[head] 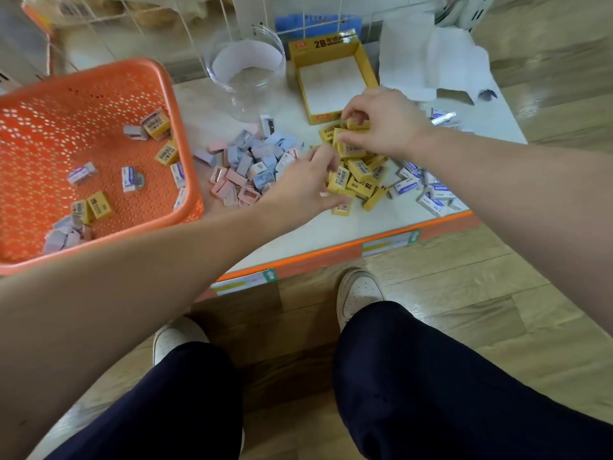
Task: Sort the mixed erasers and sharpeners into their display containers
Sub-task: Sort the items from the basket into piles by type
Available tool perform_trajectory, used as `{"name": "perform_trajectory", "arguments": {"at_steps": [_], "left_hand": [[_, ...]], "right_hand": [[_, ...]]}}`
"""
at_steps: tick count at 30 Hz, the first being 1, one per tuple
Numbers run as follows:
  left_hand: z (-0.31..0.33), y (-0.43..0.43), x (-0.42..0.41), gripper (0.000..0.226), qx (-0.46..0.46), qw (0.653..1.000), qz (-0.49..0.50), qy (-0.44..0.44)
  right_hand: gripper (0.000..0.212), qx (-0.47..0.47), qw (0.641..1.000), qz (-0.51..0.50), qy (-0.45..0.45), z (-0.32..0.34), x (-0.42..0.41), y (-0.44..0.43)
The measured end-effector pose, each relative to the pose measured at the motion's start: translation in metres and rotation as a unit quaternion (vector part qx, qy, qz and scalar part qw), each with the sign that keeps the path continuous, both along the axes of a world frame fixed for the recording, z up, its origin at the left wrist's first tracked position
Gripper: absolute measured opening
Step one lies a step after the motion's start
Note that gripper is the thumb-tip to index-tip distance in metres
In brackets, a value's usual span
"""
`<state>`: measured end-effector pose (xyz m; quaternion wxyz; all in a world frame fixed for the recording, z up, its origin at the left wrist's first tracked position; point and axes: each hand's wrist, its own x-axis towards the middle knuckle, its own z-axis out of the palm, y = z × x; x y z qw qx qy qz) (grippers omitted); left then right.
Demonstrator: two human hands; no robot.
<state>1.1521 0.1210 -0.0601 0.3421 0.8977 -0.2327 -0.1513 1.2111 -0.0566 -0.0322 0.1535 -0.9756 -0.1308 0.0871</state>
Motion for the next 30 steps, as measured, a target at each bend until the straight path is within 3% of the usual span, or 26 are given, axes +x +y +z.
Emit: {"name": "perform_trajectory", "arguments": {"at_steps": [4, 8, 13, 17, 23, 27, 30], "left_hand": [[0.031, 0.029, 0.029, 0.035, -0.052, 0.990, 0.091, -0.094], [0.055, 0.096, 0.059, 0.031, -0.050, 0.956, 0.232, -0.175], [0.032, 0.195, 0.056, 0.035, 0.064, 0.936, 0.323, -0.127], [0.013, 0.253, 0.031, 0.045, 0.172, 0.936, 0.305, -0.023], [0.006, 0.282, 0.024, 0.047, 0.241, 0.929, 0.279, 0.026], [-0.004, 0.284, 0.018, 0.064, 0.265, 0.937, 0.219, 0.066], [-0.006, 0.289, 0.014, 0.064, 0.267, 0.942, 0.194, 0.060]], "right_hand": [[0.033, 0.039, 0.999, 0.001, -0.029, 0.002, 0.005, 0.033], [0.030, 0.105, 0.993, 0.020, -0.056, 0.013, 0.009, 0.078], [0.027, 0.148, 0.982, 0.095, -0.072, 0.020, 0.010, 0.138], [0.024, 0.158, 0.973, 0.144, -0.081, 0.020, 0.006, 0.176], [0.024, 0.144, 0.969, 0.189, -0.065, 0.010, 0.005, 0.223], [0.028, 0.070, 0.960, 0.268, -0.046, 0.003, 0.001, 0.252], [0.033, -0.070, 0.962, 0.263, -0.019, -0.005, 0.000, 0.268]]}}
